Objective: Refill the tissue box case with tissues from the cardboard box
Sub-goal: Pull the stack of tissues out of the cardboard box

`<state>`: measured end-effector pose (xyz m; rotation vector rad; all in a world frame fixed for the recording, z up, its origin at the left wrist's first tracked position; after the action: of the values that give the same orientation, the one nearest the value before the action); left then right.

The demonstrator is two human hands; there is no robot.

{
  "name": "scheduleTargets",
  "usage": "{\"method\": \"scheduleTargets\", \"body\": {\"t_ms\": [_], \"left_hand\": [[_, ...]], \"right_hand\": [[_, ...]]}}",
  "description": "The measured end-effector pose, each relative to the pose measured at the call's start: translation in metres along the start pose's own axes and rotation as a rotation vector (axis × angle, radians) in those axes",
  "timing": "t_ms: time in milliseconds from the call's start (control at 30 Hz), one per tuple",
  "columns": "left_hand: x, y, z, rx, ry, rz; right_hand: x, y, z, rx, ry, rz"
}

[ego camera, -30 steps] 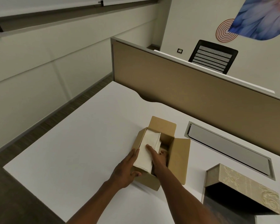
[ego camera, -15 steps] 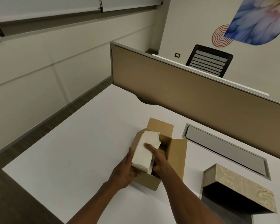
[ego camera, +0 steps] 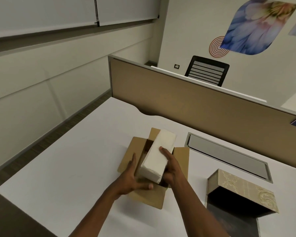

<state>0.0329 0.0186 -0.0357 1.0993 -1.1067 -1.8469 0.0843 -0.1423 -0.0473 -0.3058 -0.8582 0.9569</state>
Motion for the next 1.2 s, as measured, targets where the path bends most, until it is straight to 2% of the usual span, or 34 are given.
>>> {"method": "scheduleTargets", "body": {"t_ms": [100, 167, 233, 367, 433, 533, 800, 933, 1067, 1200], "left_hand": [[0.005, 0.030, 0.013, 0.022, 0.228, 0.345], [0.016, 0.038, 0.016, 0.002, 0.361, 0.461], [0.027, 0.045, 0.014, -0.022, 0.416, 0.563], [0.033, 0.047, 0.011, -0.138, 0.457, 0.707], [0.035, 0.044, 0.009, -0.173, 0.407, 0.784], [0.041, 0.050, 0.008, -0.129, 0.288, 0.889], [0.050, 0.046, 0.008, -0.142, 0.277, 0.862], [0.051, 0.050, 0.007, -0.138, 0.274, 0.756], [0.042, 0.053, 0.009, -0.105, 0.296, 0.686], [0.028, 0.055, 0.013, -0.072, 0.282, 0.622]], "right_hand": [[-0.001, 0.000, 0.012, -0.016, 0.022, -0.098], [0.000, 0.001, 0.018, -0.036, 0.027, -0.135], [0.004, 0.002, 0.024, -0.049, 0.014, -0.176], [0.005, -0.002, 0.038, -0.125, 0.020, -0.232], [0.002, -0.008, 0.046, -0.200, 0.050, -0.251], [-0.008, -0.016, 0.056, -0.303, 0.125, -0.261], [-0.028, -0.013, 0.076, -0.439, 0.245, -0.204], [-0.029, -0.008, 0.083, -0.485, 0.227, -0.138], [-0.031, -0.014, 0.091, -0.527, 0.160, -0.208], [-0.062, -0.036, 0.110, -0.482, 0.232, -0.222]]}}
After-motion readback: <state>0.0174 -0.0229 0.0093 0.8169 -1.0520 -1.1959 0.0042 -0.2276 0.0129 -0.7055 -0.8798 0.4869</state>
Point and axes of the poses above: each hand's wrist, its own z-axis away from the middle knuckle, its own x-axis out of the palm, y = z × x, the point moved 8 cm from there along -z, towards the middle knuckle, and after that the axes turned 3 degrees about x, right-handed, at the moved point
